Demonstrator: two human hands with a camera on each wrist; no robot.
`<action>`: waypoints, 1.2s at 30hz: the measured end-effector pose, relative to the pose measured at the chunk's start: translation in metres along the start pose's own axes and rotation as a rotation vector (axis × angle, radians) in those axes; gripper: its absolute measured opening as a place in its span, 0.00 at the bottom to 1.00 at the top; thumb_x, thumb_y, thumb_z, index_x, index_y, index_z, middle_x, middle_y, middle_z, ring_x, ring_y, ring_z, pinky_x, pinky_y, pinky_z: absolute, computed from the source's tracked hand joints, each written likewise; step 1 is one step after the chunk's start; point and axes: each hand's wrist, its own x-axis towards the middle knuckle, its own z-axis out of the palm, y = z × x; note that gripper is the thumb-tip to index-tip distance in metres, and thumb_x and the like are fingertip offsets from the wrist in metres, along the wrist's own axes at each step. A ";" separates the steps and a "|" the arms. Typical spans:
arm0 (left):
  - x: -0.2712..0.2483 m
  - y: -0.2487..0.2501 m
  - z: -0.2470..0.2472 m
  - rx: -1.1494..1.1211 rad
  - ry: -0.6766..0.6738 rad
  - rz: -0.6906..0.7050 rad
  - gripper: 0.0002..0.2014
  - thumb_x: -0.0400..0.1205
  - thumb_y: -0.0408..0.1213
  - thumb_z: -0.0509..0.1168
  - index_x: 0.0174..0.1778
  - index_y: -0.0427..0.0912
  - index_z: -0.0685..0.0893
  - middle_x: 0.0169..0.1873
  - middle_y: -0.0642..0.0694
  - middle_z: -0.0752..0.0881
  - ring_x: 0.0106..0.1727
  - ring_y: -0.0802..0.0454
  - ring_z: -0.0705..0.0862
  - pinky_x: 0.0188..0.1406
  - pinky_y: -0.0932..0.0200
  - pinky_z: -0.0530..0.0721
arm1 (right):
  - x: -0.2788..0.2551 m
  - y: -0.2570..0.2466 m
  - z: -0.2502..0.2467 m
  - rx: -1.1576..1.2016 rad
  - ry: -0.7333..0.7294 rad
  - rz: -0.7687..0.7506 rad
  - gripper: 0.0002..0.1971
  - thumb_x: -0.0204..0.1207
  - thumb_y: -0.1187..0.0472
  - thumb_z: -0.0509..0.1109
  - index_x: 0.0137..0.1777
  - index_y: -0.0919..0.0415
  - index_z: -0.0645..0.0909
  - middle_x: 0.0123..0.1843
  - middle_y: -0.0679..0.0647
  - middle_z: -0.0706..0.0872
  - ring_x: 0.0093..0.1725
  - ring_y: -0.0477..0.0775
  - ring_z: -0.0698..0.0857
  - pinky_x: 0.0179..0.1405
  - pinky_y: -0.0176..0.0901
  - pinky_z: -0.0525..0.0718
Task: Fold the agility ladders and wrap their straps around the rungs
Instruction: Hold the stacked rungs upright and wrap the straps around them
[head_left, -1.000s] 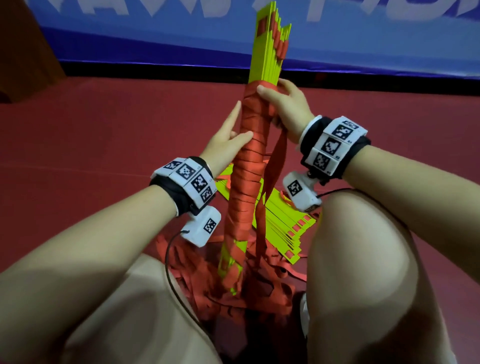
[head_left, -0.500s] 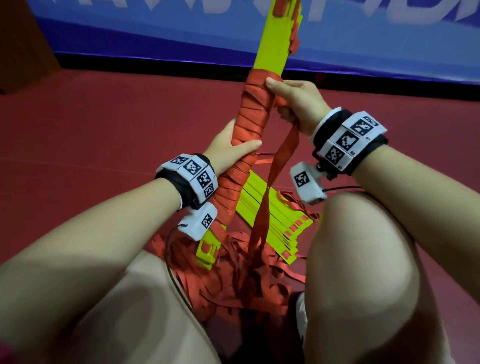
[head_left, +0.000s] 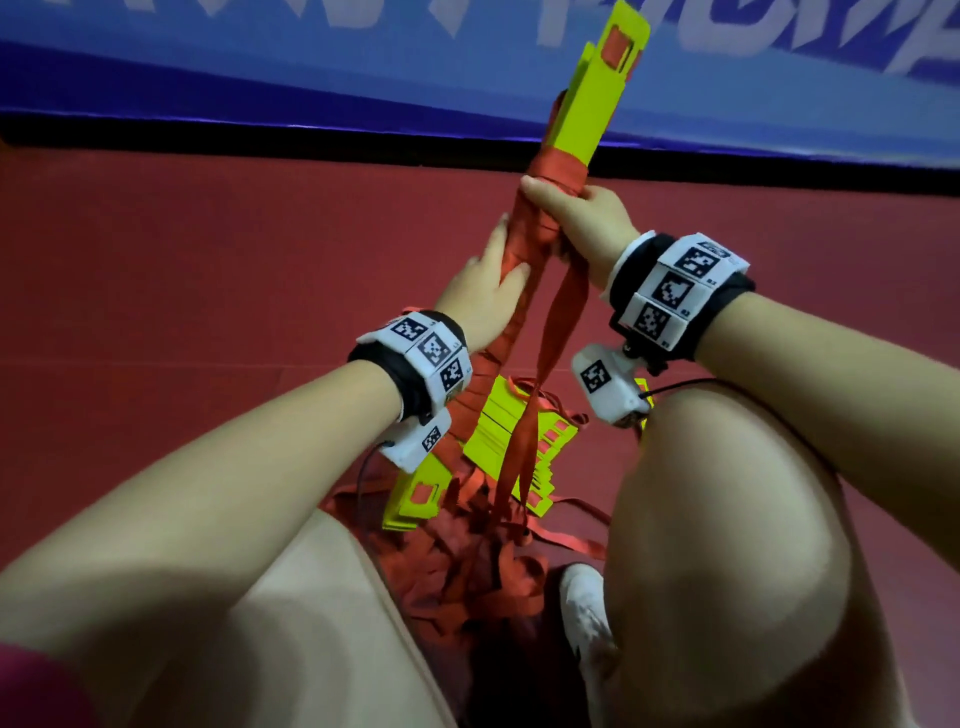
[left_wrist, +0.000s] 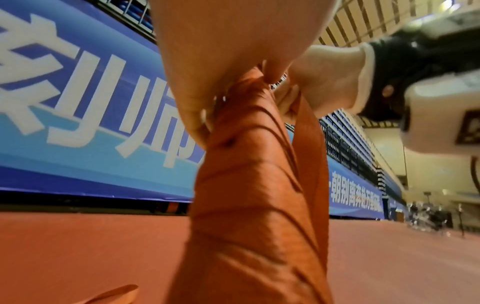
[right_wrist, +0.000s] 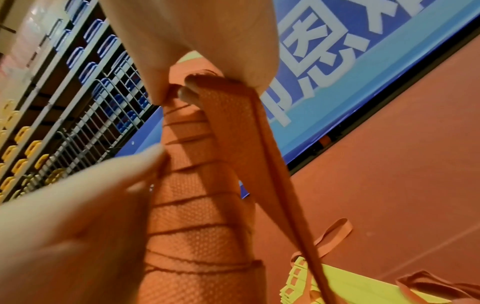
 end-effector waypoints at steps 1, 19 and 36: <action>-0.001 0.004 0.000 -0.101 -0.032 0.006 0.31 0.87 0.46 0.55 0.86 0.54 0.51 0.67 0.37 0.82 0.62 0.43 0.84 0.63 0.53 0.79 | -0.002 -0.001 -0.005 0.024 0.016 -0.010 0.12 0.73 0.50 0.77 0.36 0.55 0.81 0.21 0.45 0.79 0.14 0.41 0.73 0.17 0.32 0.70; -0.020 0.006 -0.024 -0.759 -0.198 -0.149 0.17 0.76 0.50 0.69 0.58 0.49 0.82 0.56 0.37 0.86 0.55 0.43 0.86 0.57 0.48 0.83 | -0.018 -0.026 -0.014 0.306 -0.119 0.031 0.06 0.78 0.59 0.70 0.39 0.54 0.80 0.26 0.46 0.78 0.21 0.44 0.73 0.19 0.34 0.66; -0.035 0.013 -0.051 -0.090 0.091 -0.224 0.29 0.89 0.50 0.52 0.86 0.54 0.51 0.76 0.36 0.66 0.77 0.40 0.68 0.68 0.55 0.66 | -0.022 -0.040 0.043 -0.118 0.122 -0.020 0.21 0.65 0.39 0.74 0.44 0.58 0.83 0.39 0.54 0.88 0.40 0.58 0.87 0.43 0.50 0.84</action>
